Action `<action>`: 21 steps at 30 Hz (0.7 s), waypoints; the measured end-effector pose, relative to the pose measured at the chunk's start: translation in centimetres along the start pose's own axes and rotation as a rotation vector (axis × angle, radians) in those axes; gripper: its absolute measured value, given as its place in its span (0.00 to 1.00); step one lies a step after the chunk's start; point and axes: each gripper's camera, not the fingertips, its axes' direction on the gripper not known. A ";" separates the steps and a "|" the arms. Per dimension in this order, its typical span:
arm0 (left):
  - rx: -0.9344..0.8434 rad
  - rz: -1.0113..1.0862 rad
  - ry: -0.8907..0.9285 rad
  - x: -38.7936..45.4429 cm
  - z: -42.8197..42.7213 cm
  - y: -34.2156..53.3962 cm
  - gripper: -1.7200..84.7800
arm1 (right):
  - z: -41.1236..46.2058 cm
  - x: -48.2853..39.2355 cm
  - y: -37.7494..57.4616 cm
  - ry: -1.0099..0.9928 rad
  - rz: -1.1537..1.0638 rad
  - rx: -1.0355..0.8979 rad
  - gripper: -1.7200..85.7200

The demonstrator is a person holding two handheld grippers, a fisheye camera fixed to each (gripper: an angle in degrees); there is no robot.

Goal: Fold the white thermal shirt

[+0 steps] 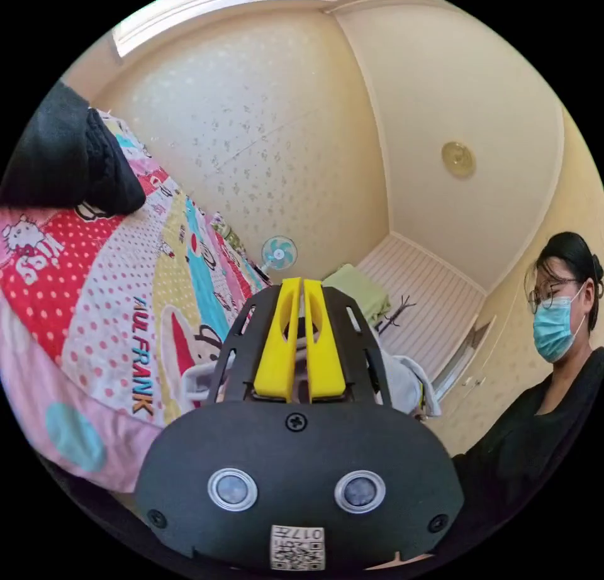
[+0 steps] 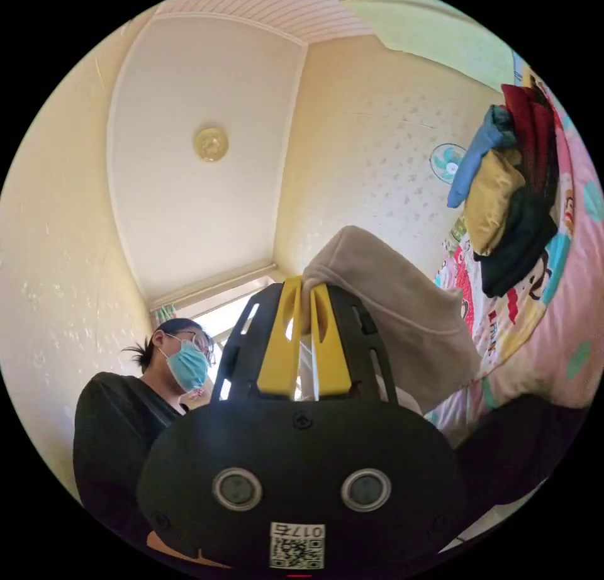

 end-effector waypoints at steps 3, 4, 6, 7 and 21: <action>0.182 -0.019 0.083 -0.6 -6.0 1.0 0.02 | 2.2 -4.8 -0.4 0.091 -0.114 -0.122 0.04; 0.179 -0.017 0.098 -0.3 -6.3 1.2 0.02 | 3.9 -6.6 0.1 0.001 -0.165 -0.178 0.04; 0.032 0.009 0.147 1.6 -4.0 1.5 0.04 | 7.6 -9.2 1.2 -0.147 -0.221 -0.268 0.04; -0.022 0.019 0.172 2.4 -2.8 1.6 0.05 | 10.5 -11.0 1.9 -0.258 -0.258 -0.342 0.04; -0.507 0.131 0.470 17.7 11.4 17.0 0.20 | 19.7 -23.9 9.9 -0.636 -0.583 -0.634 0.03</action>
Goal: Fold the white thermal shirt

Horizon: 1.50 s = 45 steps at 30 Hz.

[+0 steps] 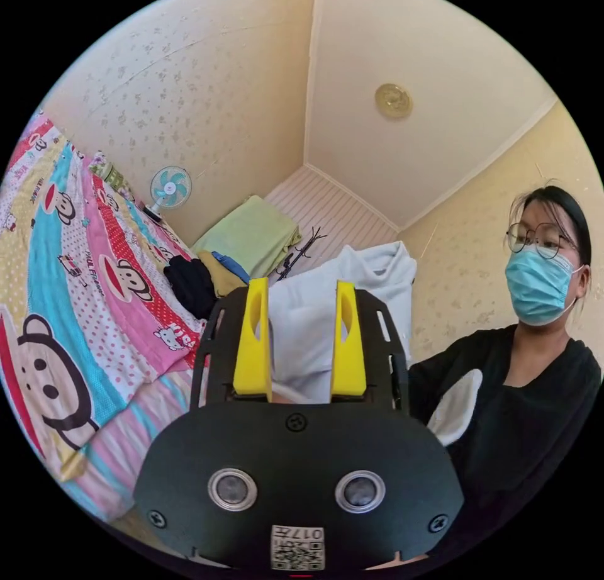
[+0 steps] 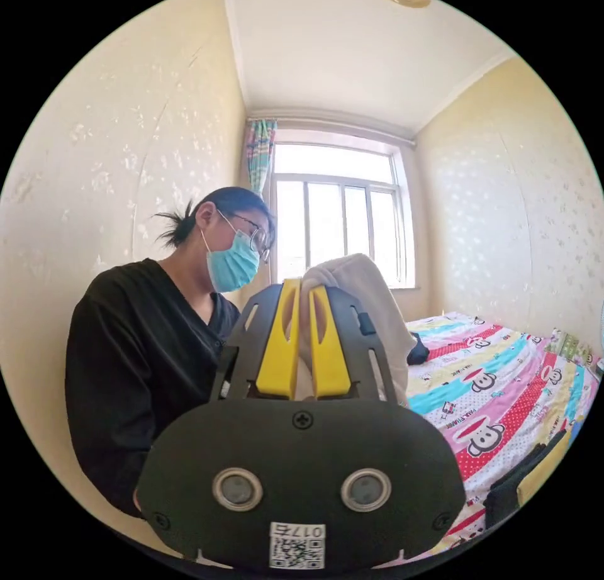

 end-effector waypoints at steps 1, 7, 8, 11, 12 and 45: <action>-0.006 0.008 -0.013 0.2 0.4 0.5 0.20 | 0.2 -0.4 1.1 -0.076 -0.035 0.074 0.03; -0.196 0.166 0.235 2.6 5.8 3.8 0.19 | 1.6 0.9 4.4 -0.265 -0.103 0.311 0.03; -0.311 0.208 0.391 3.9 8.1 4.5 0.16 | 1.9 1.4 4.6 -0.271 -0.092 0.316 0.03; -0.497 0.221 0.496 6.0 14.0 7.0 0.15 | 3.4 3.8 6.0 -0.361 -0.089 0.342 0.03; -0.491 0.203 0.461 5.9 15.7 8.1 0.13 | 4.1 4.5 6.5 -0.392 -0.100 0.350 0.03; 0.034 -0.011 -0.868 -18.5 4.7 -15.2 0.09 | 30.4 60.5 41.7 1.009 0.805 -0.618 0.16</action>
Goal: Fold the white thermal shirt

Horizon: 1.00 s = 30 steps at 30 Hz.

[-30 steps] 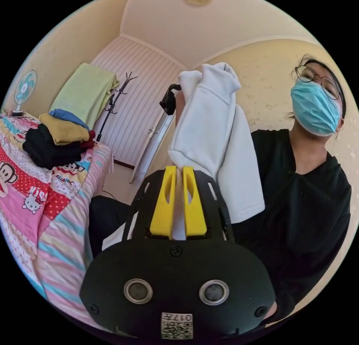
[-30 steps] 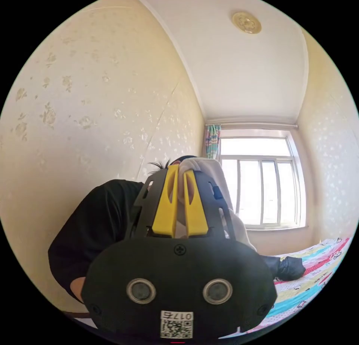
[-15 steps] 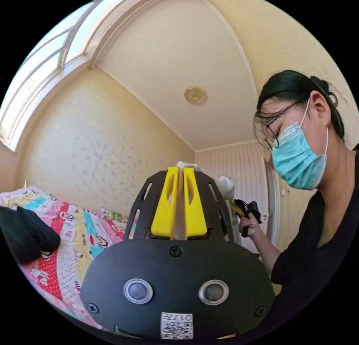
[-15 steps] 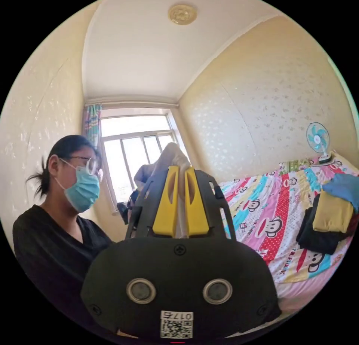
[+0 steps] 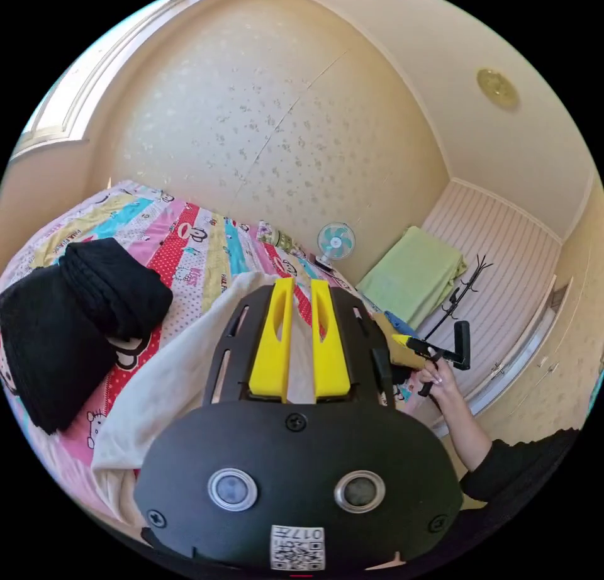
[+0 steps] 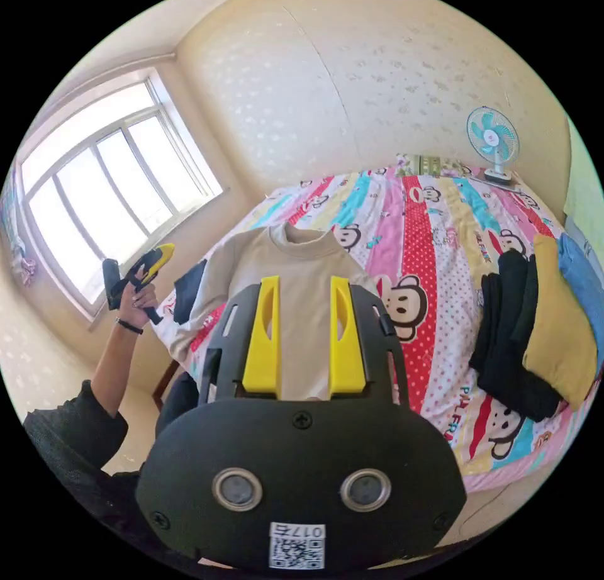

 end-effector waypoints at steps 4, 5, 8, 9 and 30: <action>-0.236 0.005 -0.107 -3.1 3.6 12.3 0.11 | 7.6 5.4 12.2 0.146 0.145 -0.198 0.16; -0.263 0.018 -0.138 -3.2 3.7 15.6 0.11 | 7.7 5.4 13.6 0.149 0.117 -0.172 0.16; -0.312 0.011 -0.243 -2.7 2.9 21.0 0.13 | 7.2 5.1 15.5 0.220 -0.016 -0.248 0.10; -0.317 -0.011 -0.268 -2.4 2.0 22.0 0.14 | 6.1 5.4 13.9 0.292 -0.017 -0.309 0.07; -0.704 0.031 -0.156 -1.6 -3.1 17.0 0.04 | -0.1 5.2 17.3 -0.234 0.118 -0.284 0.07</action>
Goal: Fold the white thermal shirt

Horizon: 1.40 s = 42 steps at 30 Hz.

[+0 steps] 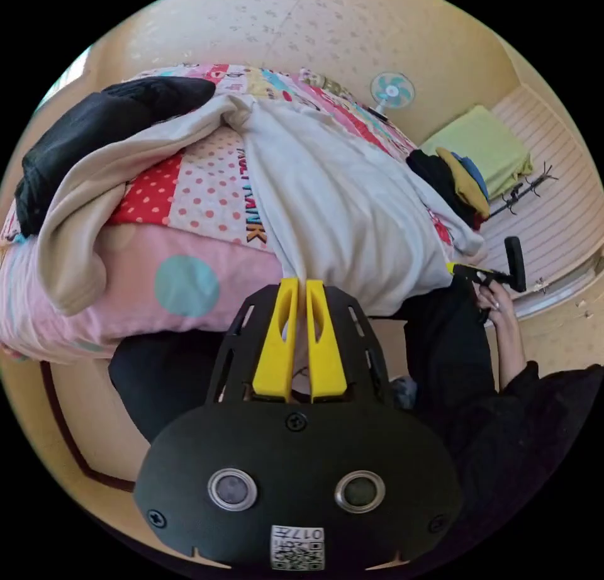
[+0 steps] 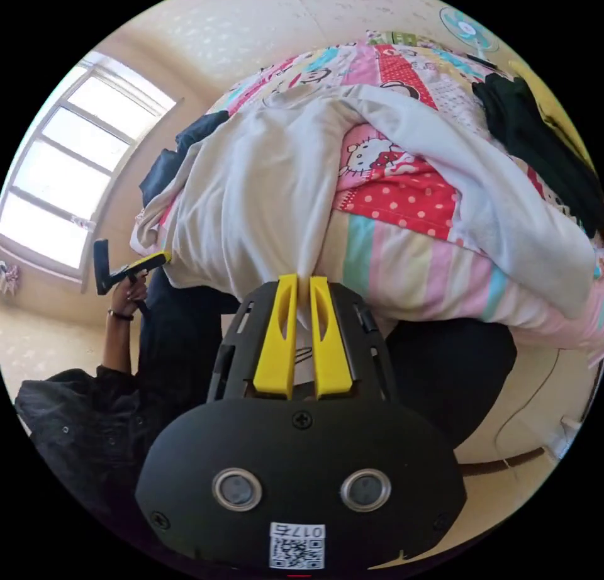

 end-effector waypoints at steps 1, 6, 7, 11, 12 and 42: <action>-0.018 0.018 0.000 0.3 -1.3 0.3 0.04 | -3.8 -0.7 0.6 -0.046 -0.038 0.009 0.07; -0.106 0.156 0.221 0.1 -13.7 5.5 0.06 | -11.4 -3.2 4.8 0.132 -0.213 -0.282 0.07; -0.091 0.146 0.238 -0.5 -14.9 6.1 0.07 | -13.4 -2.1 5.9 0.203 -0.162 -0.222 0.07; 0.136 -0.060 0.223 -6.3 -21.3 10.7 0.08 | -18.5 3.5 9.4 0.219 0.023 0.043 0.13; 0.220 -0.116 0.264 -7.8 -22.4 11.7 0.08 | -19.4 4.9 10.6 0.254 0.048 0.121 0.15; 0.236 -0.050 0.785 -9.1 -17.1 9.1 0.08 | -52.8 33.5 37.7 -0.171 0.624 0.673 0.18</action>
